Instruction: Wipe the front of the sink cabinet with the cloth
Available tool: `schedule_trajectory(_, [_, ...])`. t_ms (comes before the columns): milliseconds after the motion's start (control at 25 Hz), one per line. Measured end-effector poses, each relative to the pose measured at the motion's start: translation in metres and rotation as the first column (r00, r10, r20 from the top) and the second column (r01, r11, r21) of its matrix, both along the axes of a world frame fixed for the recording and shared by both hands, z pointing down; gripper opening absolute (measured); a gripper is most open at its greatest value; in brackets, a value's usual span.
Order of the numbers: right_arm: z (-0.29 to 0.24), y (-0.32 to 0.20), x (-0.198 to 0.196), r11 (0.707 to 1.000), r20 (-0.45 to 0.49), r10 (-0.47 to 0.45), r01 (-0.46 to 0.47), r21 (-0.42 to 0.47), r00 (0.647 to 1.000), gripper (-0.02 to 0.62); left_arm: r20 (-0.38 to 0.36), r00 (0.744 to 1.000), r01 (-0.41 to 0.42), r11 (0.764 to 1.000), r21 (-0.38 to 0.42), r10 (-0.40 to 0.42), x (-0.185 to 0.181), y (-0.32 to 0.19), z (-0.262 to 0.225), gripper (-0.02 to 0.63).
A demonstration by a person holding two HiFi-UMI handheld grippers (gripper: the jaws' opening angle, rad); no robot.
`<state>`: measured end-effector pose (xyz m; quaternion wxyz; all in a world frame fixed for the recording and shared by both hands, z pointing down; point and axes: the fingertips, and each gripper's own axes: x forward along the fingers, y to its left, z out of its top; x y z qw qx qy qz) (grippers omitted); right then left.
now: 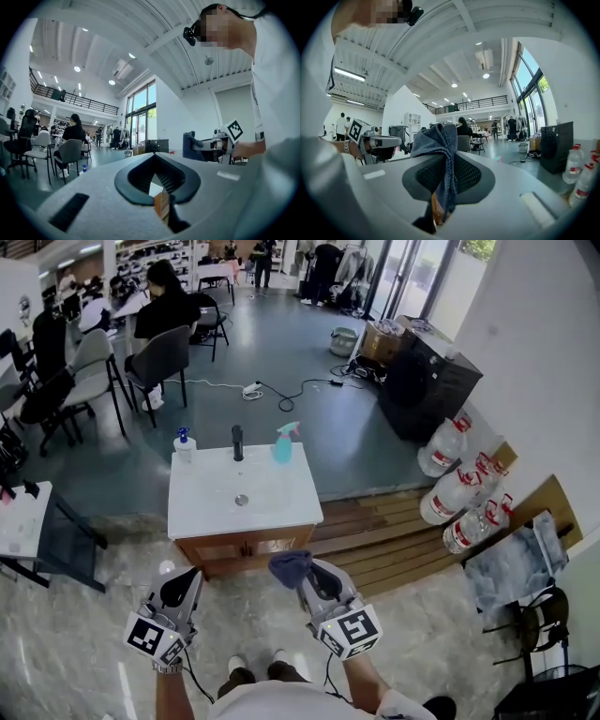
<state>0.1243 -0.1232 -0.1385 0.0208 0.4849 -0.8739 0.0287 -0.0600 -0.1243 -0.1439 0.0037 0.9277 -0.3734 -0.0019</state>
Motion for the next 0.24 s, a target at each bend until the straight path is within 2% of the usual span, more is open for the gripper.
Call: schedule_trajectory(240, [-0.004,-0.006,-0.005,0.999,-0.008,-0.037,0.037,0.018,0.999,0.049,-0.011,0.999,0.048,0.999,0.023,-0.048,-0.009,0.002,-0.006,0.005])
